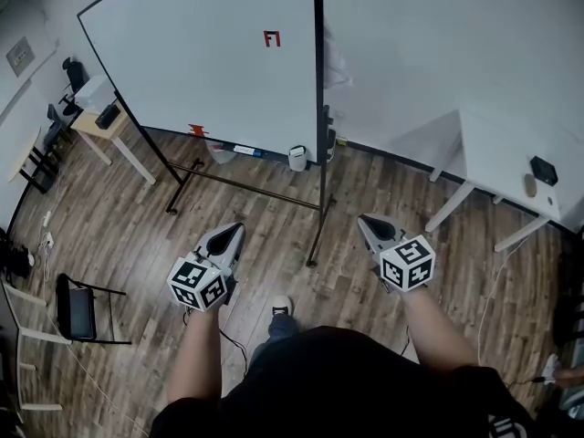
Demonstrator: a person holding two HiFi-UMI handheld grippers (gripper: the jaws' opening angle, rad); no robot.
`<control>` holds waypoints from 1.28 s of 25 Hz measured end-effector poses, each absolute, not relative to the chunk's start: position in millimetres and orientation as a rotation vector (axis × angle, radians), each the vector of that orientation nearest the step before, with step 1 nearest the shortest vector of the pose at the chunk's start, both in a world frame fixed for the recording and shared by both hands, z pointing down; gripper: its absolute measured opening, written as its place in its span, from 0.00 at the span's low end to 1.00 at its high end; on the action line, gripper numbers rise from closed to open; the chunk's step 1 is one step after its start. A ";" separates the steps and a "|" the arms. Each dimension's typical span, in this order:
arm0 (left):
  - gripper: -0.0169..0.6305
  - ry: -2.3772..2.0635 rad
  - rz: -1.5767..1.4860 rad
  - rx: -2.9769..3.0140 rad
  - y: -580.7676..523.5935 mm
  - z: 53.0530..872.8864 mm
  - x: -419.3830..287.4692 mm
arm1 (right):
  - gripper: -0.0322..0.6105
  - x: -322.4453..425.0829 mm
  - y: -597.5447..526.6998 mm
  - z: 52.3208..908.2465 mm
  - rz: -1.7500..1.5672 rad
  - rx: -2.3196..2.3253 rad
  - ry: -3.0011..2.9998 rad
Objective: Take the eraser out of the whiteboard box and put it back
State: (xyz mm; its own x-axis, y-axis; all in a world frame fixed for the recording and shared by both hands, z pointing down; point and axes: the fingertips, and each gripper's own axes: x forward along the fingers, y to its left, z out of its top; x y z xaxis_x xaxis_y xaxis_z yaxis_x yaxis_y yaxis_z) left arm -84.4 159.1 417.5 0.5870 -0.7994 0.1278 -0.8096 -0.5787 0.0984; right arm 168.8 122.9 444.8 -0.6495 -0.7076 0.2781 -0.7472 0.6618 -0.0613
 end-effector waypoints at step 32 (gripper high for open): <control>0.04 -1.083 0.137 2.737 -63.8 451.4 -164.1 | 0.04 73.7 -48.7 471.9 0.358 1.358 -2.477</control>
State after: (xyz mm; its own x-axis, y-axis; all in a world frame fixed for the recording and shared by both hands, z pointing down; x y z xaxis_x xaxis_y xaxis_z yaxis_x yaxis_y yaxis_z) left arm -164.1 -63.8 451.4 0.7282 -0.6672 0.1564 -0.6852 -0.7136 0.1458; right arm 73.7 -48.7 471.9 -0.5121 -0.7753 0.3696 -0.8483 0.5240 -0.0760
